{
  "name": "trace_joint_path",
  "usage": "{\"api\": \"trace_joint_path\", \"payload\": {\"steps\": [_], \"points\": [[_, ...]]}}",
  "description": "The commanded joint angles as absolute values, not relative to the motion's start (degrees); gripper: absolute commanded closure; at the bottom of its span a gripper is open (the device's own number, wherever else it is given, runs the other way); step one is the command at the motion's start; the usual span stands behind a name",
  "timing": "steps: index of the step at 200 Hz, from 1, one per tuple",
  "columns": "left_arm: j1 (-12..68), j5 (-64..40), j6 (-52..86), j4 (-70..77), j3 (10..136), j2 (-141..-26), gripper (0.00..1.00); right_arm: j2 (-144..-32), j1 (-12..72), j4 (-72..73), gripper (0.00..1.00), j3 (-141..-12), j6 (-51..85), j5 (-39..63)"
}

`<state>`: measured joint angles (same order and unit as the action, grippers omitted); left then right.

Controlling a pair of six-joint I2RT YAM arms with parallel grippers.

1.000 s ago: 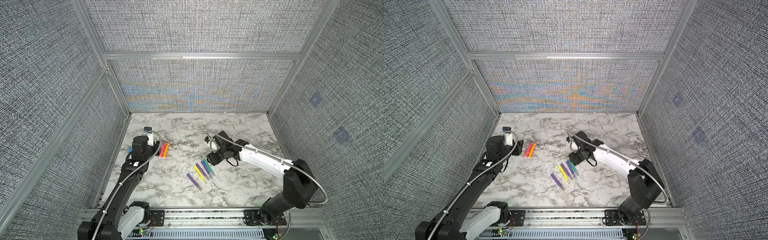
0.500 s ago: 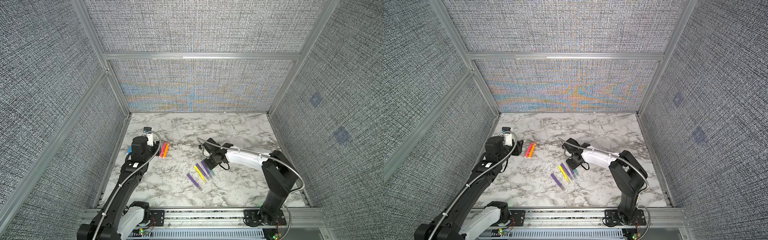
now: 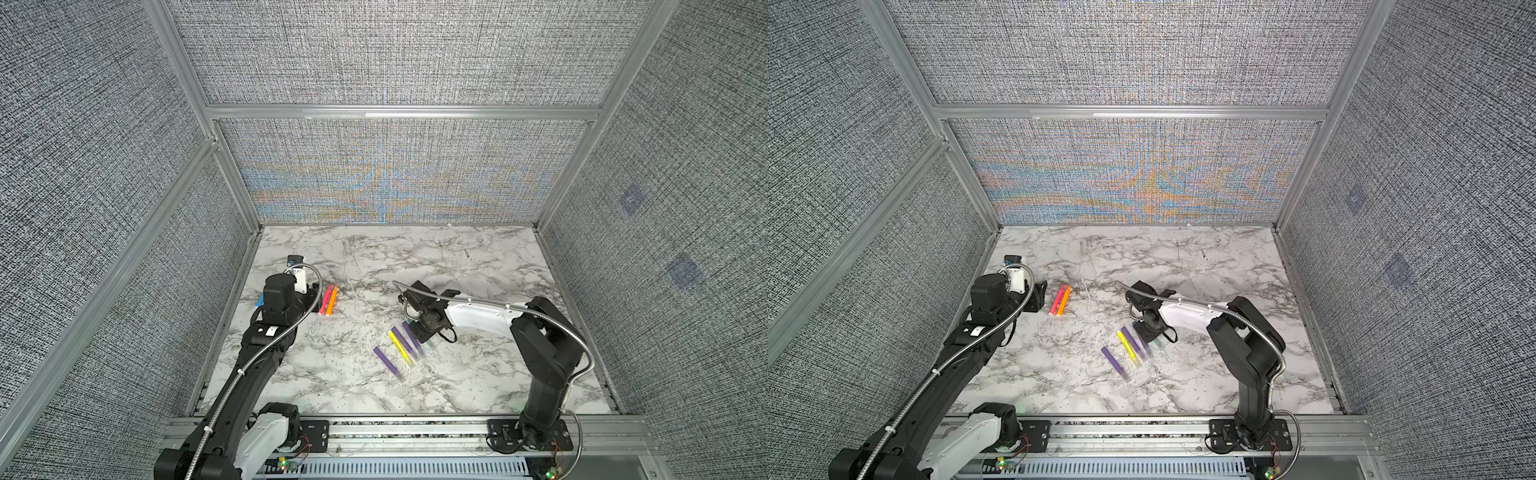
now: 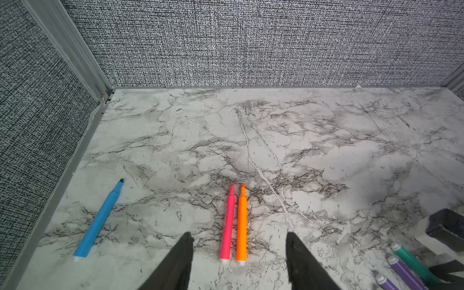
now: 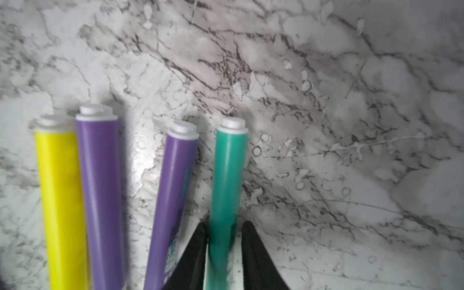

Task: Remove pen caps from pens
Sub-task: Pick up the pen from the center of the table.

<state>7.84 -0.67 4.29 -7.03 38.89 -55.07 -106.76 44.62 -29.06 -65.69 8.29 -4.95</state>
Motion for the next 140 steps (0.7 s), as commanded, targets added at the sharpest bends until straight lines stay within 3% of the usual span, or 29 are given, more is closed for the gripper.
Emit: {"api": "trace_joint_path", "payload": {"steps": [1, 56, 85, 117, 140], "points": [[7.8, -1.21, 5.1, -3.52, 38.78, -55.0, 0.4, -108.33, 44.58, -28.83, 0.8, -65.74, 8.44, -7.19], [7.89, -3.04, 4.25, -1.32, 37.44, -52.89, 0.4, -103.69, 39.63, -26.8, 0.99, -64.35, 7.65, -7.6], [9.04, -9.03, 1.34, 4.7, 33.93, -49.31, 0.4, -93.54, 34.8, -25.4, 1.0, -62.4, 6.87, -2.79], [20.05, 5.84, -10.23, 8.47, 32.16, -48.47, 0.4, -84.31, 30.02, -27.42, 1.0, -63.12, 6.55, 7.35], [28.44, 13.59, -21.02, 19.21, 27.85, -46.83, 0.39, -81.89, 29.65, -30.28, 1.0, -65.17, 6.46, 12.06]]}}
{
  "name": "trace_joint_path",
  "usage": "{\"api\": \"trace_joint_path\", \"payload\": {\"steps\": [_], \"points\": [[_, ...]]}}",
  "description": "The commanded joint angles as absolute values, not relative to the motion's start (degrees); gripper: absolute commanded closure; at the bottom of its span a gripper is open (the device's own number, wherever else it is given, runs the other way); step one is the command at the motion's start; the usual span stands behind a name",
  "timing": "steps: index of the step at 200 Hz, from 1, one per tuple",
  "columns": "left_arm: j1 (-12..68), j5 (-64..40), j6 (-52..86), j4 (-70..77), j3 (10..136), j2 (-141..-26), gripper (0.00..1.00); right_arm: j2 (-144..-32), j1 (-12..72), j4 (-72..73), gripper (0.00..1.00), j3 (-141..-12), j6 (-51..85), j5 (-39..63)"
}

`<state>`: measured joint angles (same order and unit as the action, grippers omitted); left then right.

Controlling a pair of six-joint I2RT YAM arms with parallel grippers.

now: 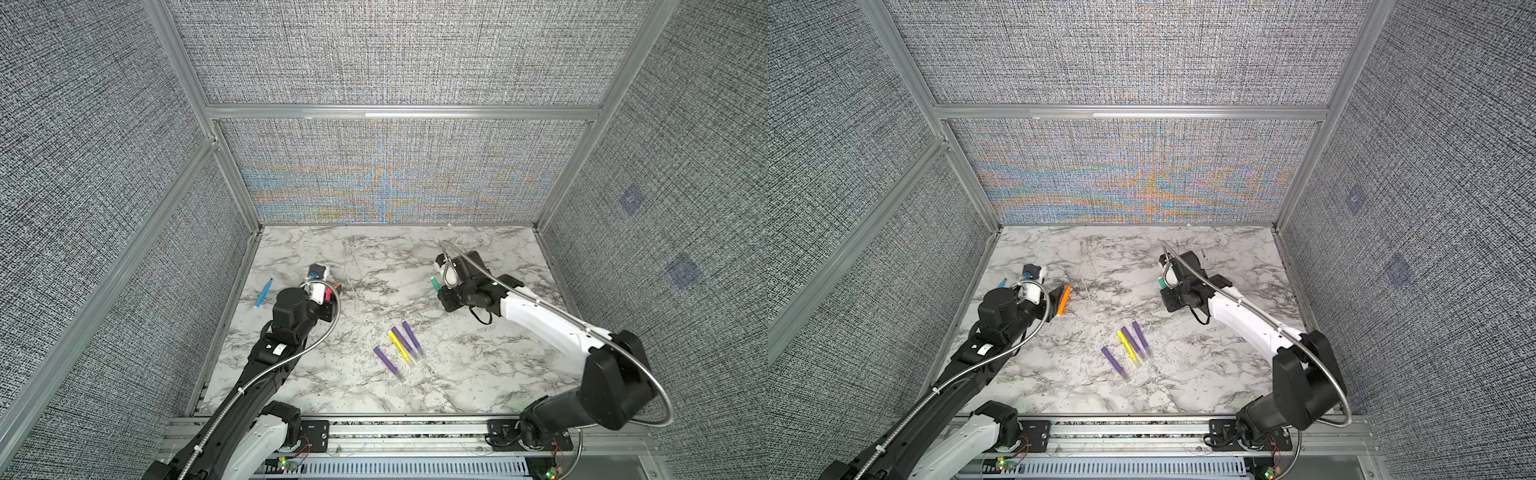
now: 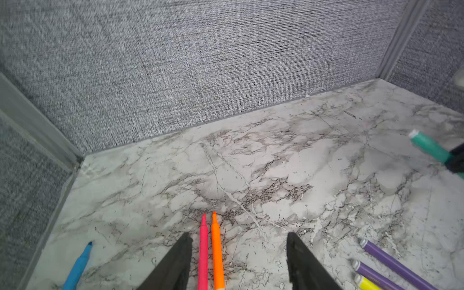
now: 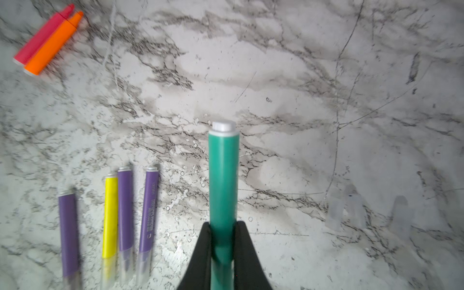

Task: Remove pen caps from pens
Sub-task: Pick up the pen from the center of the table, then turn over the pen.

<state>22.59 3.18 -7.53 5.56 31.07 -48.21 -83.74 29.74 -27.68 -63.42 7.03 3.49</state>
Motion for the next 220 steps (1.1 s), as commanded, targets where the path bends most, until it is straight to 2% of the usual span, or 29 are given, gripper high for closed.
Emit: {"api": "trace_joint_path", "payload": {"steps": [1, 24, 45, 85, 115, 142, 220], "points": [[29.06, 13.78, -21.02, 19.71, 27.64, -46.71, 0.39, -81.81, 29.64, -30.39, 1.0, -65.24, 6.48, 12.27], [36.53, 21.67, -35.7, 37.25, 21.43, -46.58, 0.39, -81.01, 30.01, -32.33, 1.0, -67.62, 6.69, 16.9], [42.84, 27.87, -50.95, 54.82, 17.82, -51.0, 0.38, -81.58, 31.54, -36.41, 1.0, -72.43, 6.53, 17.4], [50.46, 26.32, -77.2, 93.07, 12.67, -69.19, 0.34, -84.41, 35.95, -43.65, 1.0, -83.01, 5.51, 22.68], [53.49, 28.49, -87.08, 93.34, 17.8, -78.73, 0.38, -85.39, 38.69, -47.03, 1.0, -87.59, 5.36, 23.31], [54.72, 28.2, -88.01, 93.34, 19.38, -77.94, 0.43, -85.36, 39.9, -48.25, 1.0, -87.65, 5.03, 20.7], [56.68, 25.52, -94.82, 93.34, 21.25, -79.51, 0.42, -86.55, 41.22, -47.69, 1.0, -89.38, 4.83, 23.99]]}}
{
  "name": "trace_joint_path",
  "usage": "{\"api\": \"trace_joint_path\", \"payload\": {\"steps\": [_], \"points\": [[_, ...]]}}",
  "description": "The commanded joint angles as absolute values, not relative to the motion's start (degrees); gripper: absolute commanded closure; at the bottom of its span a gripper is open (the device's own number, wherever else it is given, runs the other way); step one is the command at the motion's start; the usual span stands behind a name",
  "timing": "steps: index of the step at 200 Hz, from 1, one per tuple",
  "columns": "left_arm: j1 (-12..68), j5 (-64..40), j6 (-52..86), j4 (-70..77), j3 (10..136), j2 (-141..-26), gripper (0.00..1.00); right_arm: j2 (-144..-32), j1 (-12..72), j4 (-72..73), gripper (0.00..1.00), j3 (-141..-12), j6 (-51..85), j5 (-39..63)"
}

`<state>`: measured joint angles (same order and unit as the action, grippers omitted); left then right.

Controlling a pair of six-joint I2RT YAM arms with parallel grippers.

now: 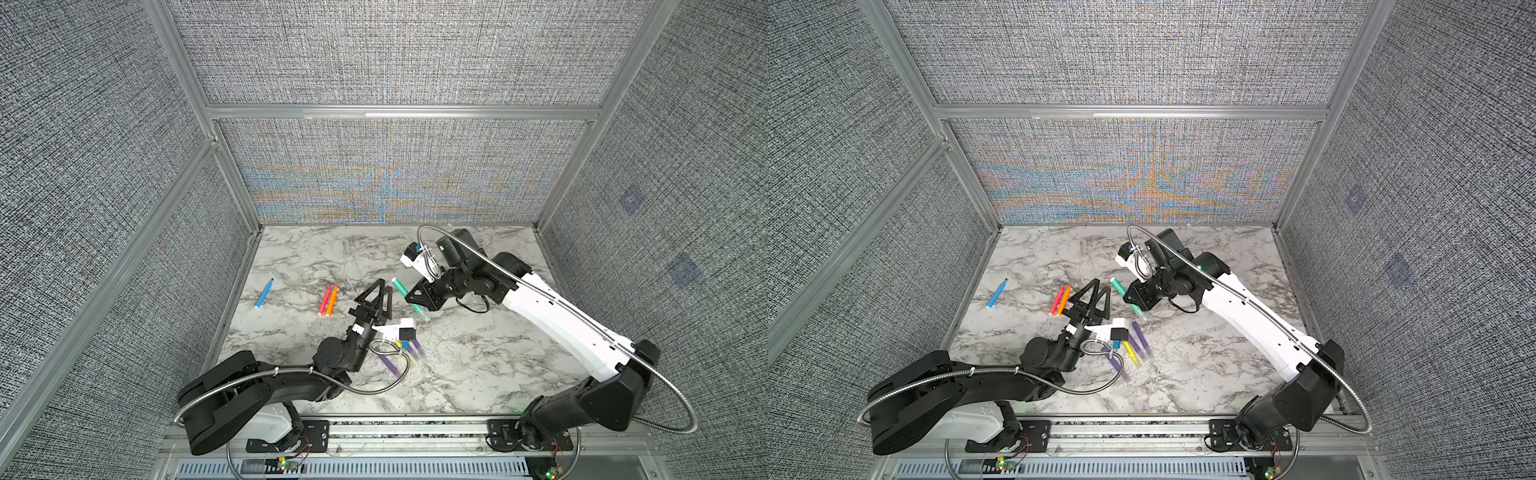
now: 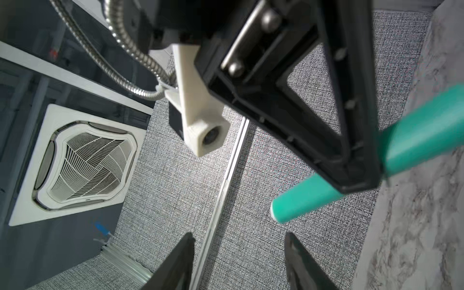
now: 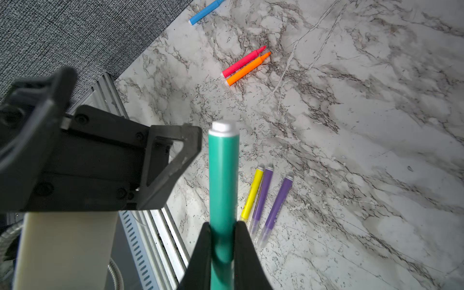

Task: Remove pen caps from pens
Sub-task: Turn over the pen.

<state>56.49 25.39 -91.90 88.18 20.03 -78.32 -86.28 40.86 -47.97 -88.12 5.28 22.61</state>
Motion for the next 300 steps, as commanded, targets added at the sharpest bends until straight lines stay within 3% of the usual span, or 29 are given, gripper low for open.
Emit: {"api": "trace_joint_path", "payload": {"steps": [1, 66, 75, 87, 99, 139, 159, 184, 200, 224, 245, 262, 275, 300], "points": [[56.69, 25.51, -94.83, 93.34, 21.31, -79.52, 0.42, -86.56, 41.22, -47.71, 1.0, -89.42, 4.83, 23.99], [56.96, 24.73, -97.71, 93.34, 23.85, -82.61, 0.47, -89.2, 44.52, -52.22, 1.0, -94.02, 3.52, 21.96], [57.02, 24.78, -97.88, 93.34, 24.12, -83.18, 0.53, -89.42, 44.64, -52.53, 1.0, -94.45, 3.44, 21.52], [57.04, 24.82, -98.0, 93.38, 24.17, -83.76, 0.75, -89.47, 44.66, -52.48, 1.0, -94.57, 3.43, 21.12], [57.02, 25.08, -97.98, 93.34, 24.17, -84.13, 0.87, -89.47, 44.71, -52.38, 1.0, -94.66, 3.43, 21.01], [57.01, 26.18, -97.37, 93.34, 24.08, -83.56, 1.0, -89.39, 44.61, -52.38, 1.0, -94.77, 3.18, 19.96], [57.0, 26.75, -96.22, 93.34, 23.75, -83.02, 1.0, -89.16, 44.48, -53.84, 1.0, -96.54, 2.58, 18.26], [57.02, 27.61, -91.92, 93.25, 22.88, -82.35, 1.0, -85.98, 43.33, -54.32, 0.65, -100.01, 3.35, 11.92], [57.02, 28.03, -87.11, 93.17, 22.39, -81.51, 1.0, -81.44, 42.65, -52.28, 0.49, -100.51, 3.77, 6.71], [57.3, 25.55, -74.21, 86.23, 20.45, -77.15, 1.0, -73.16, 42.3, -48.16, 0.35, -98.97, 3.69, 0.17], [55.94, 14.28, -55.73, 55.35, 22.06, -66.07, 1.0, -66.62, 42.31, -43.19, 0.33, -94.03, 2.19, 0.1], [49.03, -8.4, -39.71, 29.65, 27.37, -55.91, 1.0, -62.79, 42.3, -40.13, 0.32, -88.95, 1.56, 1.62], [41.66, -25.83, -30.34, 22.4, 29.78, -51.03, 1.0, -61.09, 42.28, -38.55, 0.32, -85.74, 0.99, 1.77], [35.96, -39.46, -23.33, 12.26, 35.23, -46.77, 1.0, -58.34, 42.35, -32.47, 0.33, -78.67, 0.19, 6.52]]}}
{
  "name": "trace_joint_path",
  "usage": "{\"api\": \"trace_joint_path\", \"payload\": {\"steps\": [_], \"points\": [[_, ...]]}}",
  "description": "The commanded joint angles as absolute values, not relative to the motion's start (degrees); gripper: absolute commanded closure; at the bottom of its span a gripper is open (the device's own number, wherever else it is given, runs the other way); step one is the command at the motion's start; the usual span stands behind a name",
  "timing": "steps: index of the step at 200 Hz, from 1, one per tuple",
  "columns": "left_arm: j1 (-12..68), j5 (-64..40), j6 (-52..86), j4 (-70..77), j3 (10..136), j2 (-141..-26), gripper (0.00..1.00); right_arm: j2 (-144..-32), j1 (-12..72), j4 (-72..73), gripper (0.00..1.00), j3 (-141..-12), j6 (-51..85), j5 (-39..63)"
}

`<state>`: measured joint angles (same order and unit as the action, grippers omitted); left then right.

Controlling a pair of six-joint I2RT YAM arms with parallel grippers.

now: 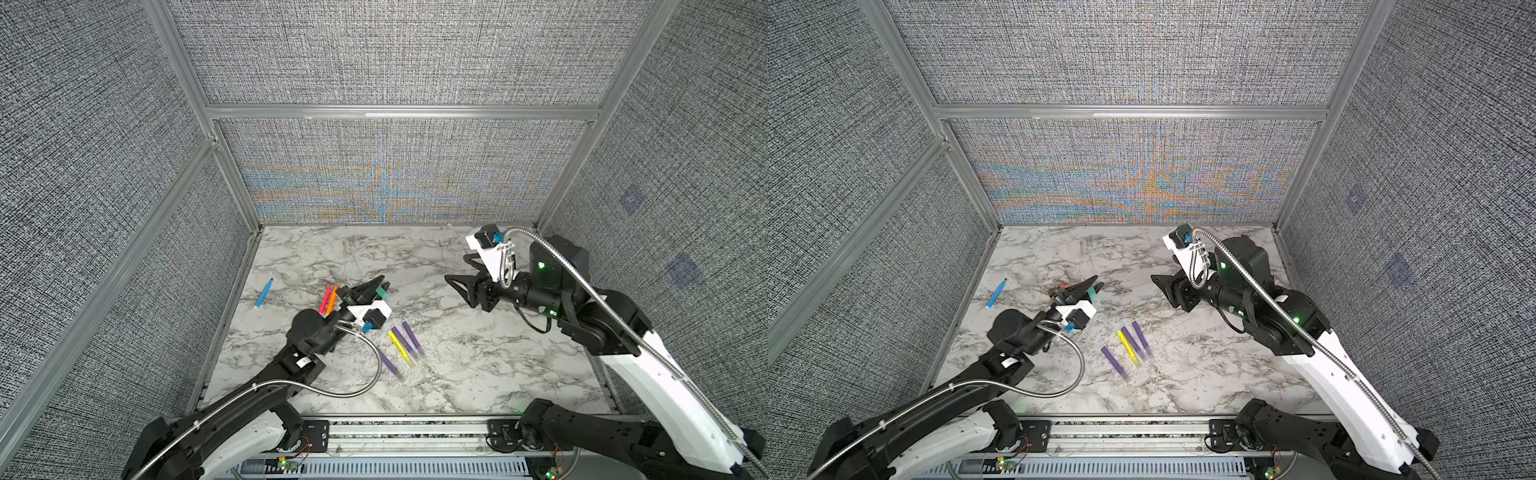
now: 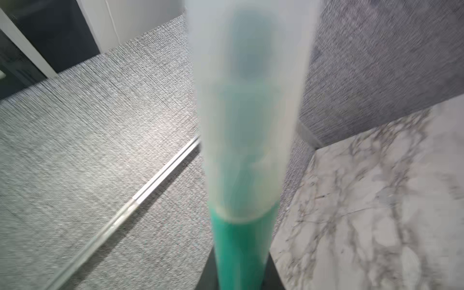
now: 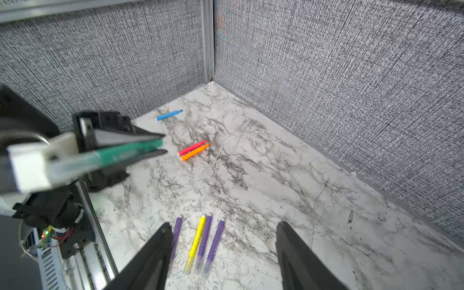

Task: Remove pen caps from pens
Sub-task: Turn over the pen, then open the pen cap on the pen.

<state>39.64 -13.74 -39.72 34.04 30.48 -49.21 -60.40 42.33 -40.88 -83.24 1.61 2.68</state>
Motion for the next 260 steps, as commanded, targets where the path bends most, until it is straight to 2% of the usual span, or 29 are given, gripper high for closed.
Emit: {"api": "trace_joint_path", "payload": {"steps": [1, 23, 51, 88, 117, 184, 260], "points": [[35.74, -39.95, -23.18, 11.45, 35.72, -46.77, 1.0, -58.22, 42.31, -32.14, 0.33, -78.27, 0.14, 6.86], [33.73, -48.64, -20.97, 2.89, 41.36, -47.17, 1.0, -56.49, 43.07, -24.4, 0.36, -72.21, -0.35, 14.61], [32.51, -53.25, -18.14, 3.34, 42.18, -48.6, 1.0, -55.84, 46.41, -17.15, 0.38, -67.69, -2.21, 20.88], [30.89, -50.46, -15.81, 5.63, 41.73, -51.15, 1.0, -55.37, 52.24, -10.95, 0.38, -65.71, -5.9, 19.46], [29.95, -47.66, -13.7, 10.49, 39.28, -50.42, 1.0, -57.18, 55.55, -7.86, 0.4, -65.43, -7.02, 14.65], [29.31, -47.11, -12.05, 12.43, 38.12, -48.61, 1.0, -65.2, 58.07, -3.68, 0.43, -68.96, -6.43, 12.97], [28.62, -45.89, -11.32, 13.79, 37.18, -48.35, 1.0, -69.04, 59.14, -2.83, 0.48, -70.93, -5.49, 14.46]]}}
